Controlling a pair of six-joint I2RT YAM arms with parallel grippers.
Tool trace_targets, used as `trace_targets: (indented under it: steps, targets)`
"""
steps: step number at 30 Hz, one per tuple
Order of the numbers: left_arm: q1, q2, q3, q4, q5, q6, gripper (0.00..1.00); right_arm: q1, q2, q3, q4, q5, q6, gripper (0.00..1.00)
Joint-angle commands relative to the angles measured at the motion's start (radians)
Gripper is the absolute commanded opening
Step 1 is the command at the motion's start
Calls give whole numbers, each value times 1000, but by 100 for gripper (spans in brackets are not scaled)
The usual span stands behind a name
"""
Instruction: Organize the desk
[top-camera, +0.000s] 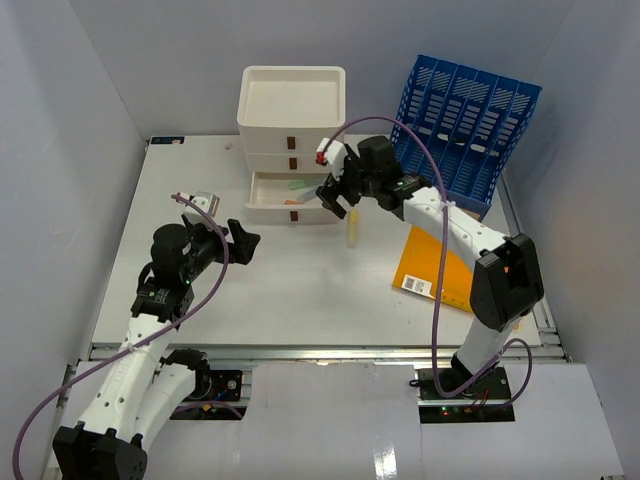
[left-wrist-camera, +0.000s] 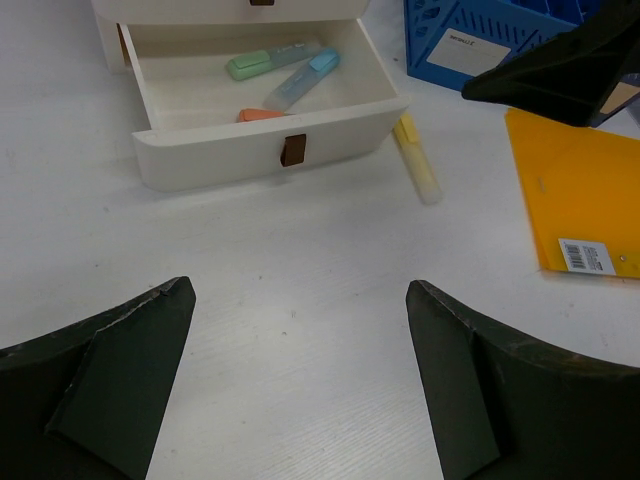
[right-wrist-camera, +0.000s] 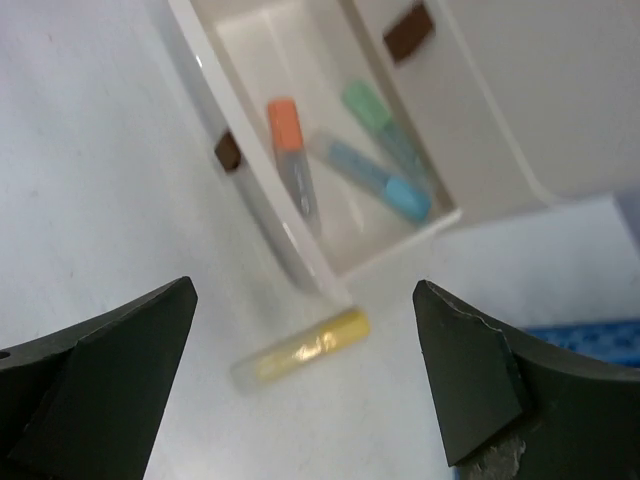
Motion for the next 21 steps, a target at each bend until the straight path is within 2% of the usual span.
trace_targets:
  steps: [1,8,10,12,21]
  targets:
    - [6,-18,3,3,22,2,98,-56,-42,-154,4,-79,164,97]
    - [6,-26,0,3,17,0,98,-74,25,-217,50,196,424,100]
    - [6,-23,0,1,13,-1,98,-74,74,-185,44,297,494,91]
    - [6,-20,1,1,9,-2,98,-74,119,-146,16,375,570,88]
    - [6,8,4,1,18,3,98,-73,236,-85,-12,393,668,82]
